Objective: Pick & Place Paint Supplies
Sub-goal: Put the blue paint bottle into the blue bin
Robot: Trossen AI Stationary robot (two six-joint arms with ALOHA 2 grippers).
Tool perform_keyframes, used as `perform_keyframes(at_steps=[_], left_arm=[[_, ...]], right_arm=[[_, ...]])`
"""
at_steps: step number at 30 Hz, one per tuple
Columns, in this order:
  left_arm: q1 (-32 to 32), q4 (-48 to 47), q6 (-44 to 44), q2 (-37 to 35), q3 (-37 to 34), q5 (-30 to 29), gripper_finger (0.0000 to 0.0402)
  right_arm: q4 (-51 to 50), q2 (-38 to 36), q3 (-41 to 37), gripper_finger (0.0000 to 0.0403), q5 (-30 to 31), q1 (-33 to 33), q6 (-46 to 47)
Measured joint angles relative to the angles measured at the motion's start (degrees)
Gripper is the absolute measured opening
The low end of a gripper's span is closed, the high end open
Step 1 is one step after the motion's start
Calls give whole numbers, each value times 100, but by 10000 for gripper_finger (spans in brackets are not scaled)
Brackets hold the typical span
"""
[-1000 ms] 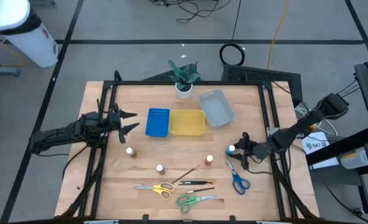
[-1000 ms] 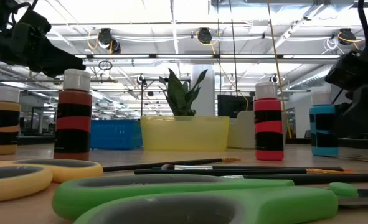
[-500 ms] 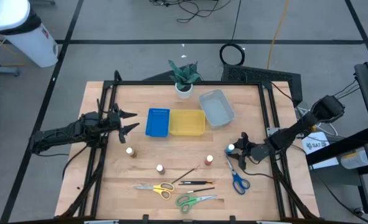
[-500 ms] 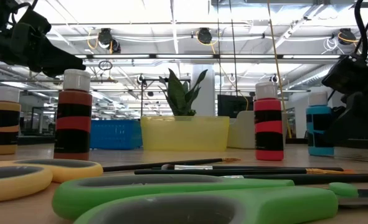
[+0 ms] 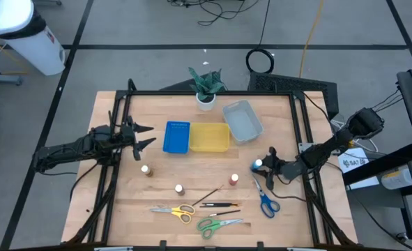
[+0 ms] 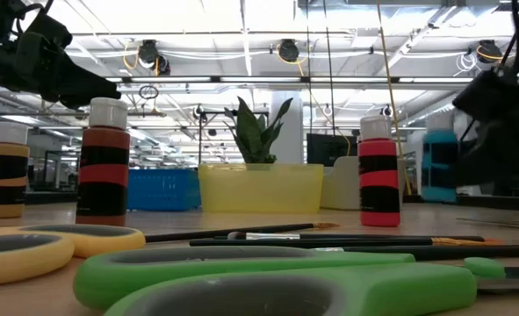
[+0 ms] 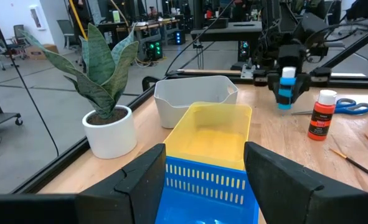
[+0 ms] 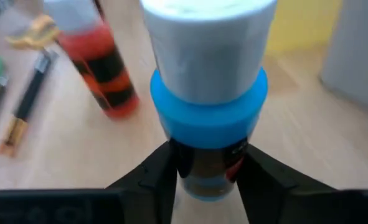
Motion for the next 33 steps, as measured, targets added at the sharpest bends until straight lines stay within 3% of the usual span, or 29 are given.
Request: perform_keyframes(at_steps=[8, 14, 18, 22, 33], left_arm=[[0, -1, 0, -1, 0, -2, 230], [0, 2, 0, -1, 0, 0, 230], [-2, 1, 0, 0, 0, 0, 230], [-2, -1, 0, 1, 0, 0, 230], [0, 498, 0, 22, 0, -40, 230]], right_arm=[[458, -16, 1048, 122, 726, -187, -2458], [151, -21, 2253, 122, 727, -714, -3298], [-745, -7, 3014, 123, -88, -1125, -3491], [-1476, -15, 3596, 123, -1028, -1601, -3012], [-1787, 200, 3696, 123, -2923, -3073, -2570]])
